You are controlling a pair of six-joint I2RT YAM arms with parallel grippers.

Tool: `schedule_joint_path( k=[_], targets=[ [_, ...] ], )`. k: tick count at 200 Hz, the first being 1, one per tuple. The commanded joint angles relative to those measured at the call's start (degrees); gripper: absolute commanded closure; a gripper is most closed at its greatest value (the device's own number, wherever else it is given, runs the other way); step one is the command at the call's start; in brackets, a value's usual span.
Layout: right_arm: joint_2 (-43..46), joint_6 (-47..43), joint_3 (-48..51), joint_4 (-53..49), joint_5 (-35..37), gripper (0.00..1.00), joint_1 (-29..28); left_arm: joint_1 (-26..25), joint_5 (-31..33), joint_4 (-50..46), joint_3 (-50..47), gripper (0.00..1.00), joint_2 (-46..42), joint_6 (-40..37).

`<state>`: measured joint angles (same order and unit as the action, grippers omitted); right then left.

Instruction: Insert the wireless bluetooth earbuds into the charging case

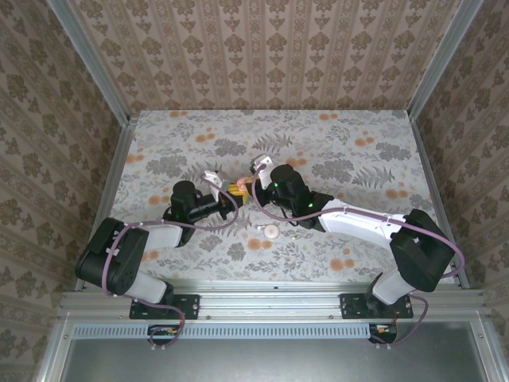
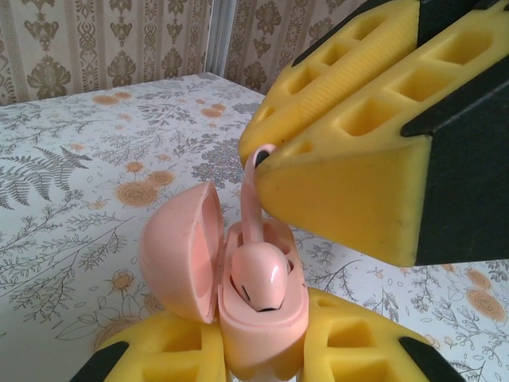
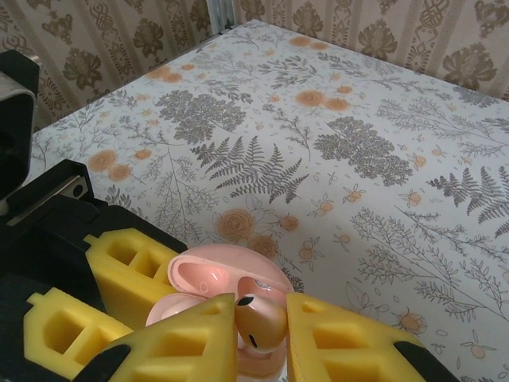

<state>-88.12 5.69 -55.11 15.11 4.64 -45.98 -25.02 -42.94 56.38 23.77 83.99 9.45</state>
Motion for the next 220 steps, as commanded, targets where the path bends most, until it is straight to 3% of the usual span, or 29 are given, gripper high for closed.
schedule_joint_path(
  k=[1,220],
  targets=[
    [1.4,-0.8,0.4,0.2,-3.7,0.80,-0.7,0.2,-1.1,1.5,0.2,0.87,-0.3,-0.6],
    [2.4,3.9,-3.5,-2.7,-6.4,0.66,-0.8,0.1,-0.5,-0.3,-0.6,0.87,-2.0,-2.7]
  ],
)
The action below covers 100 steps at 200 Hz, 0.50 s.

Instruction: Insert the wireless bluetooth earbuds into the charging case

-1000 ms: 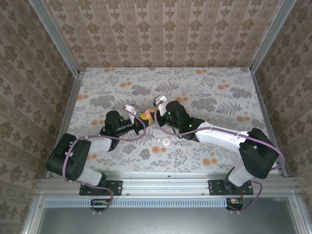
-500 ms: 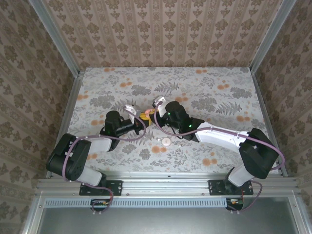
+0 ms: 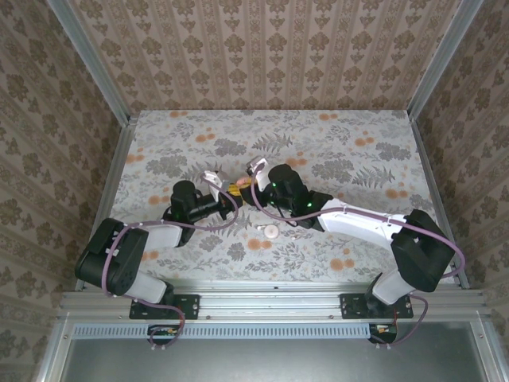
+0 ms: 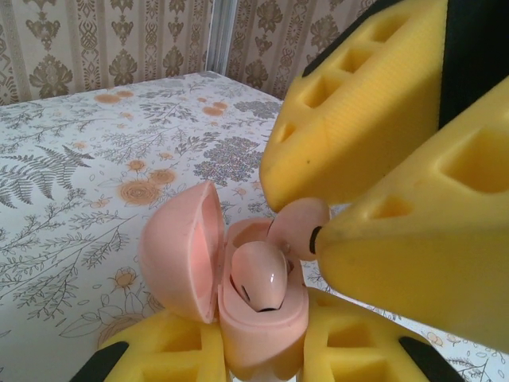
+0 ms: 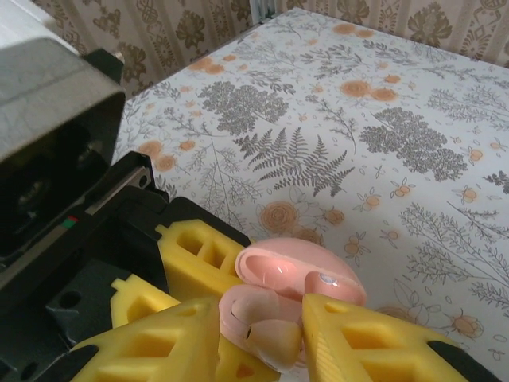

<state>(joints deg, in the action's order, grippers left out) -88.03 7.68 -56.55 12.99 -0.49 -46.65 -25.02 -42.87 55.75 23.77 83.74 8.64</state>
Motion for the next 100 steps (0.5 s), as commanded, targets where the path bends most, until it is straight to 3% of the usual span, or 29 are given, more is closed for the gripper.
schedule_joint_path(
  k=[1,100],
  targets=[
    [2.3,2.0,-2.1,-0.6,-1.3,0.65,-0.1,0.1,-0.5,0.2,-0.6,0.87,-1.7,-1.9],
    [4.7,9.7,-3.8,-2.6,-2.9,0.59,2.0,0.1,0.2,0.1,-1.2,0.87,-2.7,-2.5]
  ],
)
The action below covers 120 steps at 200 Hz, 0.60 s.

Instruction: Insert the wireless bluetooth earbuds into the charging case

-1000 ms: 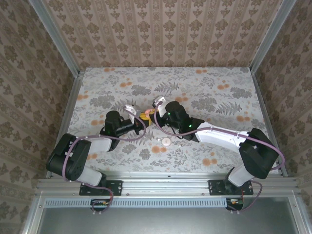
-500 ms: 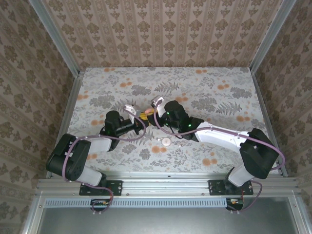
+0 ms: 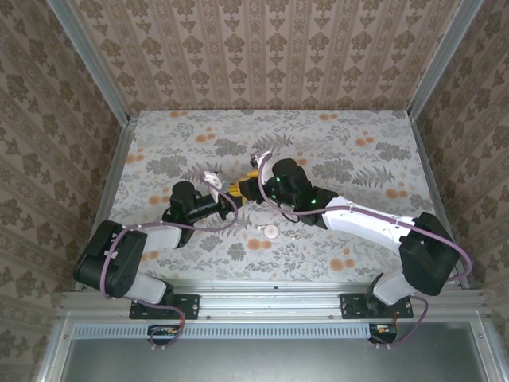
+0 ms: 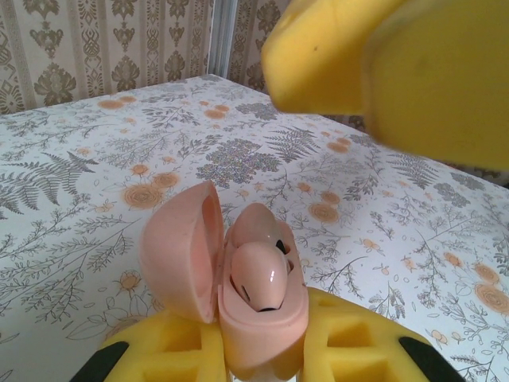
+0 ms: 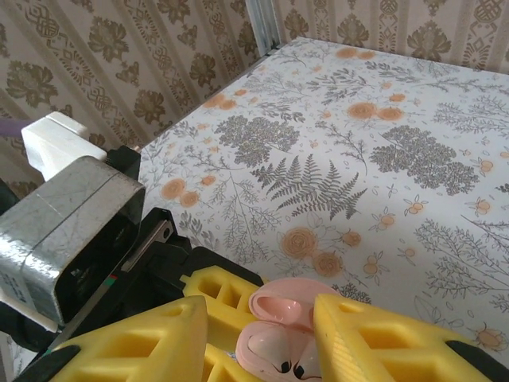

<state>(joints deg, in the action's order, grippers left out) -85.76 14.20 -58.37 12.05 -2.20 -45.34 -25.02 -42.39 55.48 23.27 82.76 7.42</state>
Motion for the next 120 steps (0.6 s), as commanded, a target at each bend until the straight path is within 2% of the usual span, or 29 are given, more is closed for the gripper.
schedule_joint_path(
  k=[1,39,112,120],
  targets=[
    [2.5,3.3,-2.1,-1.7,-1.2,0.59,0.7,0.1,-0.2,0.4,-0.7,0.87,-1.7,-1.2],
    [4.9,5.8,-2.3,-6.6,-0.5,0.59,1.3,0.1,-0.2,0.1,-0.8,0.87,-2.4,-1.5],
    [9.9,3.2,3.6,-4.8,0.6,0.55,1.9,-0.7,-0.9,-3.8,1.1,0.87,-3.0,-1.7],
    [10.1,2.5,3.9,-4.8,0.3,0.55,1.9,-2.5,-0.8,-4.6,1.4,0.87,-3.2,-1.9]
  ],
)
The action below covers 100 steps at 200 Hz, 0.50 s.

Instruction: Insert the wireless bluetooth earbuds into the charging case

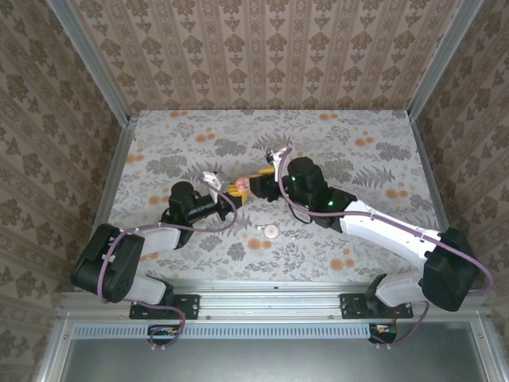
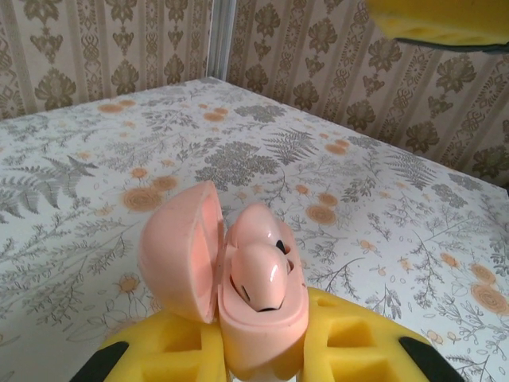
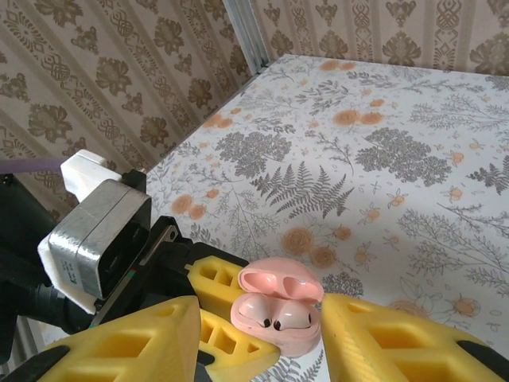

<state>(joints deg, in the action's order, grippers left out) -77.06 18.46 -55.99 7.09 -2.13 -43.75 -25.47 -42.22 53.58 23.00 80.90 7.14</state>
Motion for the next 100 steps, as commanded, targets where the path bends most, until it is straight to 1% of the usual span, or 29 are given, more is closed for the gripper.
schedule_joint_path(
  k=[1,36,54,100],
  targets=[
    [1.5,-1.9,1.6,0.2,0.2,0.55,0.3,-2.1,-0.9,-2.7,1.7,0.87,-1.4,-1.7],
    [2.4,-5.5,2.8,0.8,-2.0,0.54,0.2,-2.5,-0.3,-6.1,2.6,0.87,-3.1,-2.9],
    [2.7,-6.8,2.6,0.6,-2.3,0.51,0.3,-2.6,0.2,-8.4,2.9,0.87,-4.3,-3.7],
    [3.4,-10.7,2.5,-0.4,-1.8,0.43,0.3,-2.6,0.9,-10.4,2.4,0.87,-6.7,-4.4]
  ],
)
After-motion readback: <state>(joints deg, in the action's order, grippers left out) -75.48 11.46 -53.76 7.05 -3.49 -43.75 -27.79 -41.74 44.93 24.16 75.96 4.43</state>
